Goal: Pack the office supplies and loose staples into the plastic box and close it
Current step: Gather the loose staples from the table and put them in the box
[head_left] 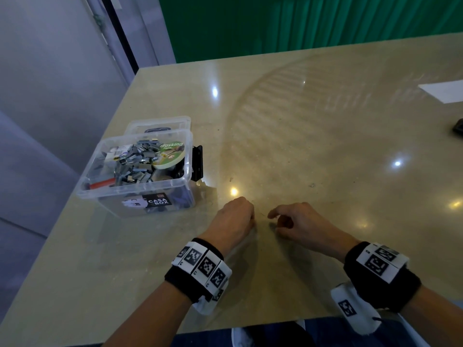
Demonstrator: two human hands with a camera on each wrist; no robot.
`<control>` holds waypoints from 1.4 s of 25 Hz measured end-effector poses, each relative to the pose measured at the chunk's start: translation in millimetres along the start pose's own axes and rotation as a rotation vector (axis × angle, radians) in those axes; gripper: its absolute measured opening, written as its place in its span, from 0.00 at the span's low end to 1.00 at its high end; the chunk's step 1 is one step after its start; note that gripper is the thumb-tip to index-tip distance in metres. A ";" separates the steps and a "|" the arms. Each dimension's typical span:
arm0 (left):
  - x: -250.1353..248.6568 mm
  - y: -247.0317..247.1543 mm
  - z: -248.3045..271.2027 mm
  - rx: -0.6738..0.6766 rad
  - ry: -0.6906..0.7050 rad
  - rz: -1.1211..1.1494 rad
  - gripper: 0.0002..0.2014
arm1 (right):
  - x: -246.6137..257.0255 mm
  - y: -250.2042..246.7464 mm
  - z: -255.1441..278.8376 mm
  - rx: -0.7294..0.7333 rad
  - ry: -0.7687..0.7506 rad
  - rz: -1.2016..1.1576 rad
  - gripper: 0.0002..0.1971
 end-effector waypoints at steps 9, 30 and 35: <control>-5.4 -17.4 13.3 0.028 0.025 0.064 0.05 | 12.5 -3.6 -11.8 0.038 0.048 0.165 0.07; 167.9 -155.3 128.6 -0.525 -0.231 0.171 0.09 | 248.8 -85.4 -208.5 0.027 -0.463 0.269 0.07; 176.3 -159.9 124.5 -0.557 -0.253 0.210 0.03 | 241.8 -96.3 -209.6 -0.018 -0.464 0.197 0.08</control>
Point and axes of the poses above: each hand's wrist, its own z-axis away from the middle knuckle, its own y-axis out of the palm, x = y × z, the point moved 1 cm from there along -z, towards the middle knuckle, and after that the axes turned 15 degrees about x, right-handed, at the moved point
